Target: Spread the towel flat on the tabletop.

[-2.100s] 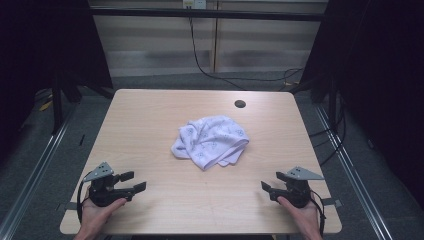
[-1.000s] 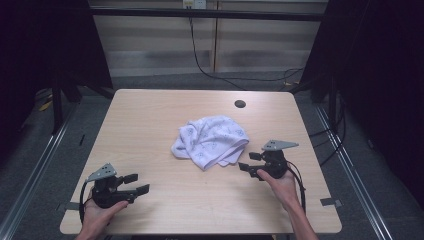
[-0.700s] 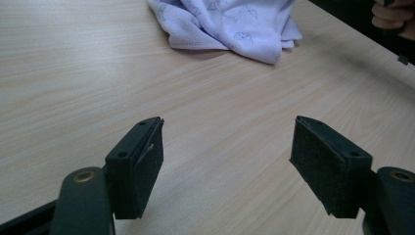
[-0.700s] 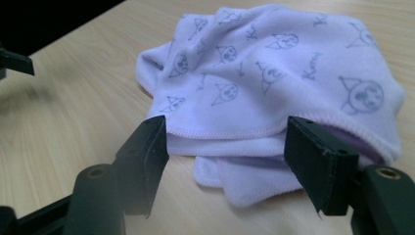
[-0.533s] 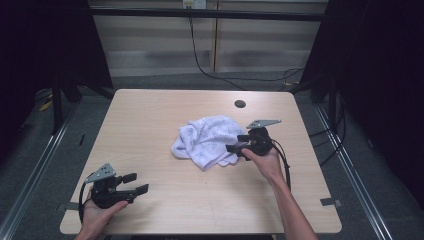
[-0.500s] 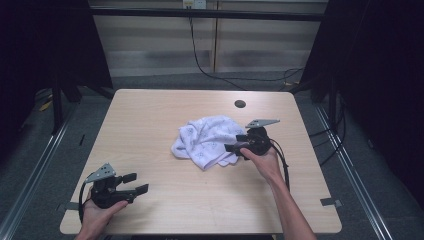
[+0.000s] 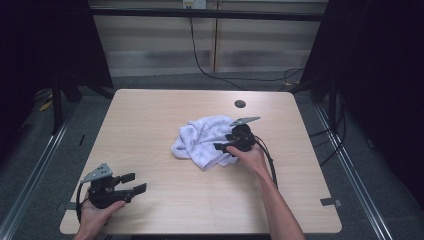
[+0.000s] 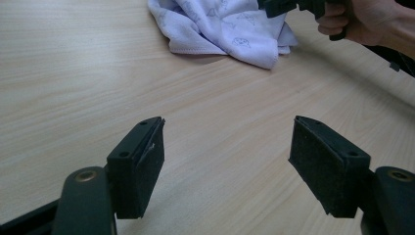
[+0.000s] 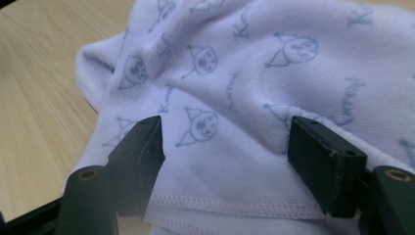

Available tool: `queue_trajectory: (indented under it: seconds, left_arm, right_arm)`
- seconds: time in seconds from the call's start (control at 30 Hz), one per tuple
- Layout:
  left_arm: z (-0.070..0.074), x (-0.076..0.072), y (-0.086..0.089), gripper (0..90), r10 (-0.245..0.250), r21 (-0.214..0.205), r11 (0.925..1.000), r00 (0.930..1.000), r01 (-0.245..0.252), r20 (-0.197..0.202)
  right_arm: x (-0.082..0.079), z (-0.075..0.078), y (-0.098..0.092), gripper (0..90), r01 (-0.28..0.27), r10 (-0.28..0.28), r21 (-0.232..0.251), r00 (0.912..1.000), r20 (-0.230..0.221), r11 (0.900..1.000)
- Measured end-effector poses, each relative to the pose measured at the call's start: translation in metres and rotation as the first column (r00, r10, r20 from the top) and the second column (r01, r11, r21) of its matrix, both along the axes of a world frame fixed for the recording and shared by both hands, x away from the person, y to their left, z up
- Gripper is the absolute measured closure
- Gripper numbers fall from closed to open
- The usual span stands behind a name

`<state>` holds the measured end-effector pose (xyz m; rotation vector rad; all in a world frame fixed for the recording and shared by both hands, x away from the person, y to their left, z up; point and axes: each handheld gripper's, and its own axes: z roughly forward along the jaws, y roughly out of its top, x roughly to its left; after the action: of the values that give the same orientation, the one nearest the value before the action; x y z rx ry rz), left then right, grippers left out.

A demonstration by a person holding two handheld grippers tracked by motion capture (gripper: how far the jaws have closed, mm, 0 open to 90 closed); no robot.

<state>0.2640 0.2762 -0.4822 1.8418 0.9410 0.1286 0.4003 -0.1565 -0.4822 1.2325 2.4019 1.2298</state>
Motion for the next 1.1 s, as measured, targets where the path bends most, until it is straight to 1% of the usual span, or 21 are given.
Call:
queue_trajectory:
  seconds: [0.17, 0.27, 0.3, 0.33, 0.37, 0.47, 0.5, 0.53, 0.57, 0.6, 0.67, 0.73, 0.77, 0.8, 0.83, 0.87, 0.9, 0.93, 0.97, 1.07, 1.1]
  left_arm:
    - [0.0, 0.001, 0.0, 28.7, 0.009, -0.003, 1.0, 1.0, -0.009, 0.0]
    - [0.0, 0.0, -0.001, 28.9, 0.004, 0.011, 0.9999, 1.0, -0.004, 0.004]
    - [0.0, 0.0, -0.001, 29.0, 0.001, 0.009, 1.0, 1.0, -0.001, 0.005]
    - [0.0, 0.0, -0.001, 29.0, 0.001, 0.009, 1.0, 1.0, -0.001, 0.005]
    - [0.0, 0.0, -0.001, 29.1, 0.0, 0.009, 1.0, 1.0, 0.0, 0.004]
    - [0.0, -0.001, -0.001, 29.1, 0.003, 0.007, 1.0, 1.0, -0.003, 0.007]
    - [0.0, -0.001, -0.001, 29.1, 0.006, 0.009, 0.9999, 1.0, -0.006, 0.006]
    - [0.0, 0.0, -0.001, 29.1, 0.005, 0.012, 0.9999, 1.0, -0.005, 0.006]
    - [0.0, 0.0, -0.001, 29.1, 0.005, 0.012, 0.9999, 1.0, -0.005, 0.006]
    - [-0.001, 0.0, -0.002, 29.1, 0.003, 0.015, 0.9999, 1.0, -0.003, 0.005]
    - [-0.001, 0.0, -0.003, 29.1, 0.005, 0.017, 0.9998, 1.0, -0.005, 0.003]
    - [-0.001, 0.0, -0.004, 29.2, 0.001, 0.024, 0.9997, 1.0, -0.001, 0.005]
    - [-0.001, 0.0, -0.005, 29.2, 0.003, 0.021, 0.9998, 1.0, -0.003, 0.005]
    - [-0.001, 0.0, -0.007, 29.3, -0.003, 0.028, 0.9996, 1.0, 0.003, 0.006]
    - [-0.001, 0.0, -0.008, 29.4, -0.005, 0.029, 0.9996, 1.0, 0.005, 0.007]
    - [-0.001, 0.0, -0.008, 29.6, -0.005, 0.029, 0.9996, 1.0, 0.005, 0.007]
    - [-0.001, 0.0, -0.009, 29.6, -0.006, 0.03, 0.9995, 1.0, 0.006, 0.006]
    - [-0.001, 0.0, -0.01, 29.8, -0.007, 0.026, 0.9996, 1.0, 0.007, 0.005]
    - [-0.001, 0.001, -0.012, 30.8, 0.0, 0.038, 0.9993, 0.9999, -0.001, 0.011]
    - [0.001, 0.002, -0.016, 31.9, 0.004, 0.029, 0.9996, 0.9998, -0.005, 0.018]
    - [0.001, 0.002, -0.016, 32.1, 0.004, 0.029, 0.9996, 0.9998, -0.005, 0.018]
  right_arm:
    - [0.001, -0.009, 0.004, 30.8, -0.01, 0.01, -0.031, 0.9999, -0.001, 0.9995]
    - [0.0, -0.014, 0.009, 39.0, -0.005, 0.008, -0.119, 0.9997, 0.022, 0.9929]
    - [-0.001, -0.014, 0.011, 40.6, -0.006, 0.011, -0.137, 0.9994, 0.033, 0.9905]
    - [-0.001, -0.014, 0.011, 40.6, -0.006, 0.011, -0.137, 0.9994, 0.033, 0.9905]
    - [-0.003, -0.014, 0.012, 47.8, -0.001, 0.009, -0.167, 0.9991, 0.042, 0.9859]
    - [-0.008, -0.011, 0.01, 68.9, -0.022, 0.028, -0.159, 0.9991, 0.032, 0.9871]
    - [-0.01, -0.012, 0.009, 72.3, -0.029, 0.033, -0.142, 0.9991, 0.025, 0.9895]
    - [-0.013, -0.012, 0.008, 75.0, -0.035, 0.038, -0.139, 0.9991, 0.019, 0.9896]
    - [-0.013, -0.012, 0.008, 75.0, -0.035, 0.038, -0.139, 0.9991, 0.019, 0.9896]
    - [-0.02, -0.013, 0.008, 77.5, -0.049, 0.051, -0.114, 0.9986, 0.014, 0.9923]
    - [-0.028, -0.014, 0.007, 78.3, -0.066, 0.067, -0.088, 0.9977, 0.012, 0.9939]
    - [-0.037, -0.015, 0.008, 78.5, -0.079, 0.08, -0.077, 0.9967, 0.01, 0.9939]
    - [-0.037, -0.015, 0.008, 78.5, -0.079, 0.08, -0.077, 0.9967, 0.01, 0.9939]
    - [-0.047, -0.015, 0.009, 78.6, -0.094, 0.095, -0.07, 0.9954, 0.013, 0.9931]
    - [-0.052, -0.015, 0.01, 78.6, -0.098, 0.099, -0.068, 0.9949, 0.015, 0.9929]
    - [-0.052, -0.015, 0.01, 78.6, -0.098, 0.099, -0.068, 0.9949, 0.015, 0.9929]
    - [-0.056, -0.015, 0.012, 78.6, -0.105, 0.107, -0.064, 0.9941, 0.02, 0.9923]
    - [-0.061, -0.015, 0.013, 78.7, -0.115, 0.116, -0.059, 0.9931, 0.014, 0.9916]
    - [-0.068, -0.015, 0.017, 78.7, -0.138, 0.139, -0.052, 0.9902, 0.011, 0.989]
    - [-0.08, -0.014, 0.025, 78.6, -0.16, 0.161, -0.057, 0.987, 0.007, 0.9855]
    - [-0.08, -0.014, 0.025, 78.6, -0.16, 0.161, -0.057, 0.987, 0.007, 0.9855]
